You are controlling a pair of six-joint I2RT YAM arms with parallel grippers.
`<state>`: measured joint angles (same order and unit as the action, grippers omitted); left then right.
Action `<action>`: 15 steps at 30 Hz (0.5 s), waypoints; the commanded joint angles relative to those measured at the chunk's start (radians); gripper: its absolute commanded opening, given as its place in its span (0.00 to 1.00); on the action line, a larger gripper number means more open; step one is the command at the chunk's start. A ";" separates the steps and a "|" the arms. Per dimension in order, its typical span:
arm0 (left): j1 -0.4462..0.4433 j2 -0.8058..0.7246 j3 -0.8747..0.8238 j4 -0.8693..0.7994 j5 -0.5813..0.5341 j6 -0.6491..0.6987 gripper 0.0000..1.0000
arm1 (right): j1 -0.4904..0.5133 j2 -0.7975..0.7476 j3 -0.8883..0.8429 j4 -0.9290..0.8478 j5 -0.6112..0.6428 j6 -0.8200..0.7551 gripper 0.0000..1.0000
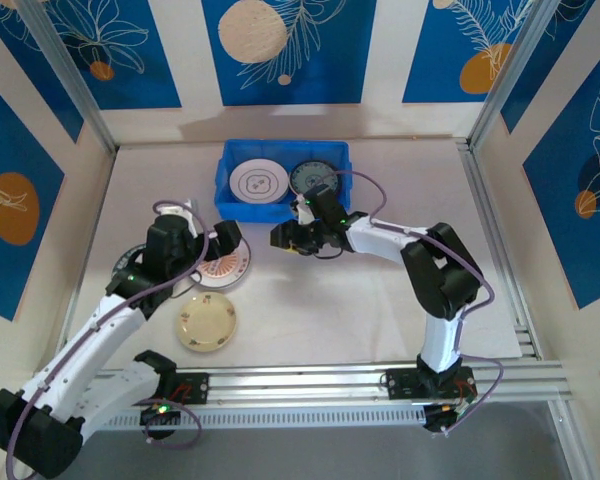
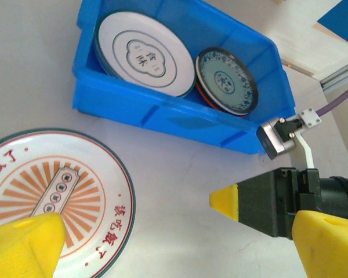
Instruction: Place the plates into the plastic bin on the countertop
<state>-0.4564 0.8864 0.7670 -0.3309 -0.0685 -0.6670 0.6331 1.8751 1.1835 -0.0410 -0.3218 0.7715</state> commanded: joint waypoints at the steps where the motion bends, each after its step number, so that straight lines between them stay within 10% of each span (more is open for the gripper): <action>1: -0.008 0.000 -0.029 0.013 0.021 -0.043 1.00 | 0.020 0.049 0.056 -0.012 -0.048 -0.004 0.49; 15: -0.008 -0.021 -0.125 0.114 0.099 -0.057 1.00 | 0.067 0.204 0.146 -0.004 -0.086 0.034 0.45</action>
<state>-0.4568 0.8825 0.6495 -0.2455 0.0185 -0.7250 0.6914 2.0598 1.2964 -0.0441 -0.3740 0.7868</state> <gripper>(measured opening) 0.998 0.448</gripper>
